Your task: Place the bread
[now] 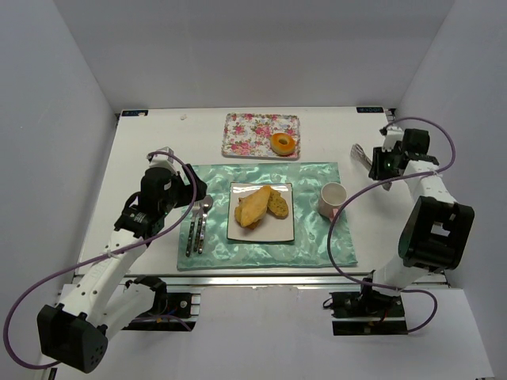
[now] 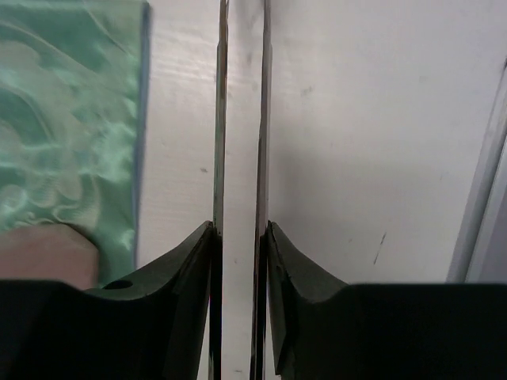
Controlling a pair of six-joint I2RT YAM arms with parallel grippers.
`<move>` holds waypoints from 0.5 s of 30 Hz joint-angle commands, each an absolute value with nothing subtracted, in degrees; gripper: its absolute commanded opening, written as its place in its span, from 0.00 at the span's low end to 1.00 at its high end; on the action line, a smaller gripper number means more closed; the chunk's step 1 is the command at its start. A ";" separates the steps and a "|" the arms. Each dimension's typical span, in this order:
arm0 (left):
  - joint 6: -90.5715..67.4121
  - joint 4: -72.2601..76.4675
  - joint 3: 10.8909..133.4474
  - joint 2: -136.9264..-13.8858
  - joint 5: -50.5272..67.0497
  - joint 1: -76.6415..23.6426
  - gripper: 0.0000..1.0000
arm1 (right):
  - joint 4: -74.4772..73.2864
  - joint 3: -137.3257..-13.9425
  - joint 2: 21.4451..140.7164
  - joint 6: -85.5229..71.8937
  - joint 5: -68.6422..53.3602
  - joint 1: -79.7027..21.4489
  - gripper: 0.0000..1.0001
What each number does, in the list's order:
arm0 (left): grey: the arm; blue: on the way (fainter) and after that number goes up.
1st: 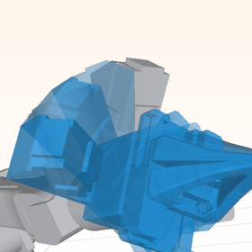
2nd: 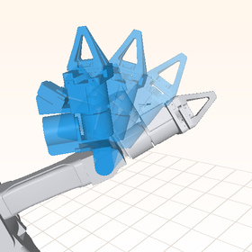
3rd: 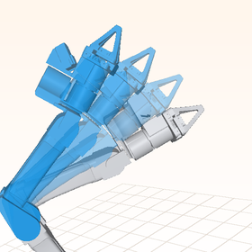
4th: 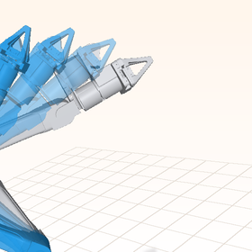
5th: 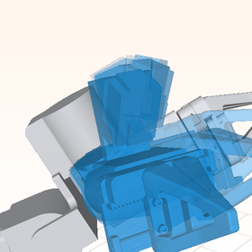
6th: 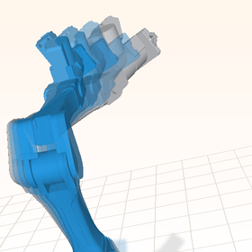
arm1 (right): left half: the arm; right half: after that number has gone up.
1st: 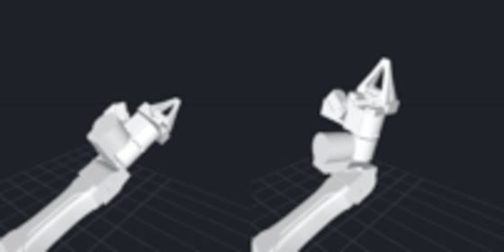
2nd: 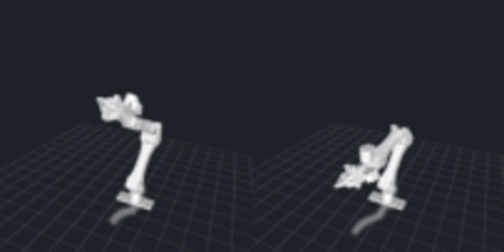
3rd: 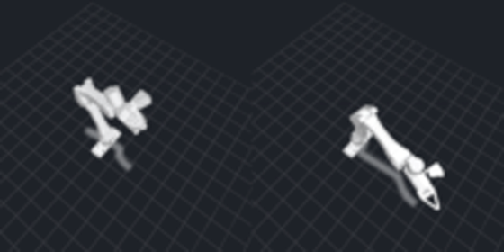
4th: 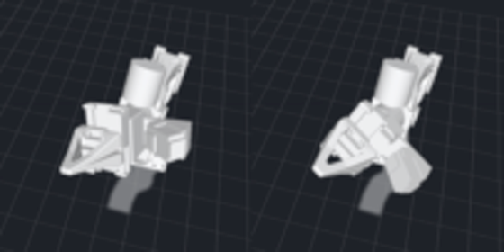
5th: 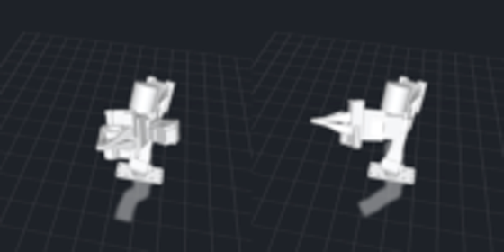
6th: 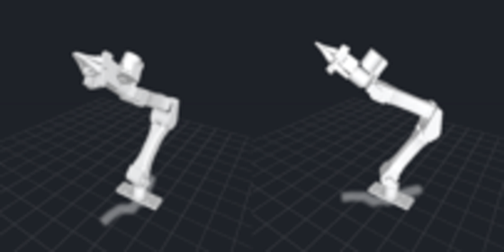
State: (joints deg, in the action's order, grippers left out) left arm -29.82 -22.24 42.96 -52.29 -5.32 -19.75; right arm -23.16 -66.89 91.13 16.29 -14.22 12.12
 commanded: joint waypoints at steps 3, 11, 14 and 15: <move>-29.71 -21.36 43.15 -52.38 -4.75 -19.95 0.91 | -18.02 -61.18 92.28 15.91 -12.57 13.36 0.37; -29.09 -21.09 44.38 -54.05 -4.48 -19.95 0.91 | -23.37 -60.99 100.19 17.40 -10.20 13.88 0.58; -29.09 -21.09 44.47 -54.14 -4.48 -19.95 0.91 | -24.08 -60.65 100.73 17.75 -10.63 14.59 0.62; -29.18 -21.18 44.47 -54.14 -4.48 -19.95 0.91 | -24.17 -60.56 100.37 18.01 -10.63 14.76 0.64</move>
State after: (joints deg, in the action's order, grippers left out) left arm -29.76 -21.93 42.96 -54.33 -5.10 -19.75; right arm -22.28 -60.49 100.55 17.15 -11.00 13.85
